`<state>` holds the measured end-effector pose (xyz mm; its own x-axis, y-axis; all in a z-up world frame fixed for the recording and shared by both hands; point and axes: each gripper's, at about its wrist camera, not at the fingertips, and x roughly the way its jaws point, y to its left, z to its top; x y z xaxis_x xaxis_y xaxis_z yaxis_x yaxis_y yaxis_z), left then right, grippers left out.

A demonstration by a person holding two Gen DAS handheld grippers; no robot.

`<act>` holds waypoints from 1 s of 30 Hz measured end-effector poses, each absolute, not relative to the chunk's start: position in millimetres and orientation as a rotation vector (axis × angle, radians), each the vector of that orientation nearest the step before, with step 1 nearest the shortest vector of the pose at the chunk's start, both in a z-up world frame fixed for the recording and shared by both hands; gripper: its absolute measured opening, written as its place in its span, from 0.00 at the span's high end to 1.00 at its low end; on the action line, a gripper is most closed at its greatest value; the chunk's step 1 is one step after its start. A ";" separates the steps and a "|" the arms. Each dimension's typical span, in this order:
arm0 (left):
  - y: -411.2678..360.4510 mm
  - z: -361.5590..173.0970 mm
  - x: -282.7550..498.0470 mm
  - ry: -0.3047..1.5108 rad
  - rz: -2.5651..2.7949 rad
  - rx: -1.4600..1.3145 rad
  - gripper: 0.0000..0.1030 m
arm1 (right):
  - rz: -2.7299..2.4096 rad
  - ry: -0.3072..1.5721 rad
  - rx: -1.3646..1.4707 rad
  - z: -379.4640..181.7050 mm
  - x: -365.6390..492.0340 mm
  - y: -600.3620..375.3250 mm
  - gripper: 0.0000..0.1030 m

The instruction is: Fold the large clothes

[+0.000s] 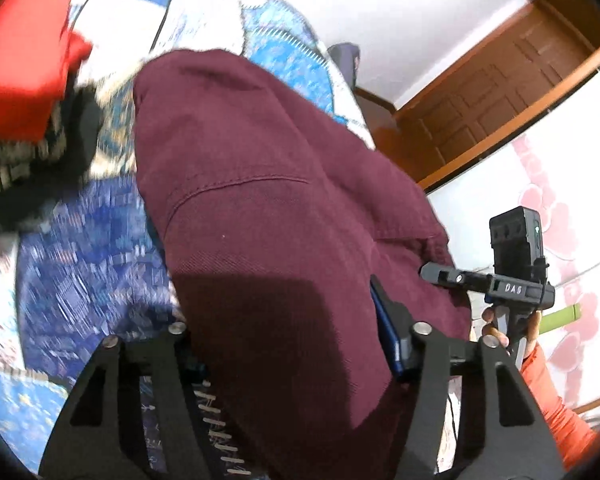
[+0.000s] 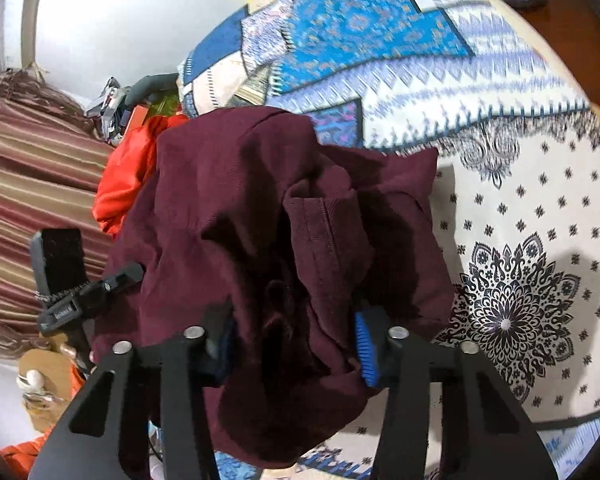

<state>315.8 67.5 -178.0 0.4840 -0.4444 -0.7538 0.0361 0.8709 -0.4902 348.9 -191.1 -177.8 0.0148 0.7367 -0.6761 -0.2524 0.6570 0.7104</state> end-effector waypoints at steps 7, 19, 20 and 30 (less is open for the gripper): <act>85.1 -99.8 316.6 0.894 -0.337 -0.373 0.44 | 0.831 1.201 0.403 -111.6 355.3 -168.8 0.64; 183.5 24.0 317.8 0.664 -0.260 -0.278 0.44 | 0.960 0.956 0.366 -11.1 400.5 -62.4 0.64; 198.8 31.9 318.6 0.654 -0.239 -0.276 0.44 | 0.975 0.954 0.370 -9.3 406.7 -49.1 0.64; 343.0 20.5 339.0 0.696 -0.079 -0.349 0.44 | 1.077 1.023 0.348 -36.8 434.7 82.6 0.64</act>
<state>339.0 343.0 20.5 0.7672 -0.1862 -0.6138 -0.0446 0.9391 -0.3407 434.7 82.6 -36.8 0.0953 0.8512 -0.5161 -0.5594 0.4747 0.6796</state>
